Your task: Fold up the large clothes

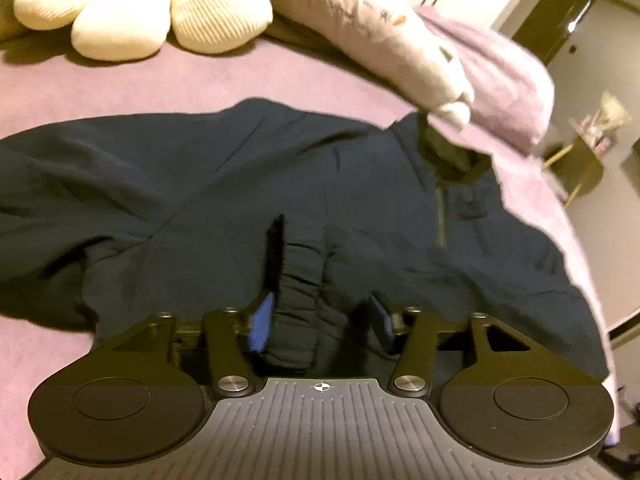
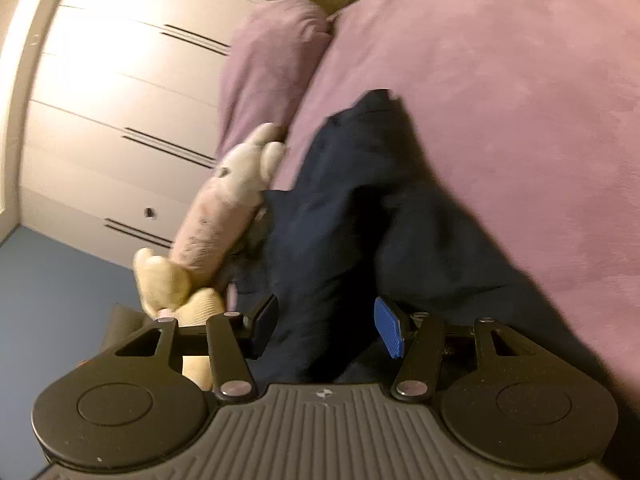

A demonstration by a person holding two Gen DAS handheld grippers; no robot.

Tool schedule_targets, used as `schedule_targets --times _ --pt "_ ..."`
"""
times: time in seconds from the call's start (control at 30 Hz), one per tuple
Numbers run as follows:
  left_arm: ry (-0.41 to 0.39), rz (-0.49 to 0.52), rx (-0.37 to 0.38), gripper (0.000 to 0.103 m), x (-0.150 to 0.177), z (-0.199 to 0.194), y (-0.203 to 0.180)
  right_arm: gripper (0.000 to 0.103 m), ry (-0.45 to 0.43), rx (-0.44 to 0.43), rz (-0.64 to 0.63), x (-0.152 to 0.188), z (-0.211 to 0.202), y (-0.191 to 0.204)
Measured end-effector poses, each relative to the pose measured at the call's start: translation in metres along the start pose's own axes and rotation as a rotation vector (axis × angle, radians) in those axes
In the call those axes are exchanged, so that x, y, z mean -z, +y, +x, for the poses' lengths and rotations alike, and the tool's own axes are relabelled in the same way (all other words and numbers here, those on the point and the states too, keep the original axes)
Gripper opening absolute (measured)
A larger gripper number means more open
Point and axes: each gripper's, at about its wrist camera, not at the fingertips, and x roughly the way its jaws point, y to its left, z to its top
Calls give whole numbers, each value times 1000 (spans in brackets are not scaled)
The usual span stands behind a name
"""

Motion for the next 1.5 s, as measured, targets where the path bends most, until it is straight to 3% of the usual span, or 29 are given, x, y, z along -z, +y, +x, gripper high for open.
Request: schedule_targets --times 0.03,0.17,0.23,0.33,0.37,0.4,0.47,0.57,0.63,0.7,0.77,0.9,1.0,1.1,1.17,1.23,1.27,1.3,1.33,1.4,1.5 --pt "7 6 -18 15 0 3 -2 55 4 3 -18 1 1 4" --pt "-28 -40 37 10 -10 -11 -2 58 29 74 -8 0 18 6" --pt "-67 -41 67 9 -18 -26 -3 66 6 111 22 -3 25 2" --pt "-96 -38 81 9 -26 -39 -5 68 -38 81 111 -12 37 -7" --pt "-103 -34 81 9 -28 -42 -5 65 -46 68 134 -14 41 -10" --pt "-117 -28 76 9 -29 -44 -6 42 -52 66 133 -17 46 -9" --pt "-134 -17 74 9 -26 -48 -7 8 -61 109 63 -25 49 -1" --pt "-110 10 97 9 -17 -38 -12 8 -155 132 -65 -30 30 12" --pt "-86 39 85 9 -8 -25 -18 8 -205 203 -183 -28 22 18" --pt "-75 88 24 9 1 -11 -24 8 -188 334 -284 -22 32 20" --pt "-70 122 -25 9 6 0 -25 8 -145 403 -336 -15 45 15" --pt "-112 138 -46 9 1 -5 -26 8 -147 400 -384 -12 48 23" --pt "-159 166 -75 9 -7 -9 -27 8 -187 305 -400 -10 41 31" --pt "-166 216 -122 10 -4 0 -25 9 -156 328 -430 -5 50 27" --pt "-118 214 -157 15 1 17 -21 9 -116 373 -434 -4 61 22" --pt "-106 188 -180 26 8 25 -15 11 -108 375 -436 -5 63 18" --pt "-116 177 -183 30 9 23 -13 16 -91 379 -445 -6 61 21" --pt "-124 156 -193 44 9 19 -10 23 -60 389 -457 -8 59 25" --pt "-126 137 -193 51 9 13 -6 28 -35 404 -461 -11 54 29" --pt "-137 104 -157 52 10 -2 1 44 -20 401 -463 -10 36 36" --pt "-182 82 -137 53 14 -24 4 50 -90 445 -556 3 9 52"
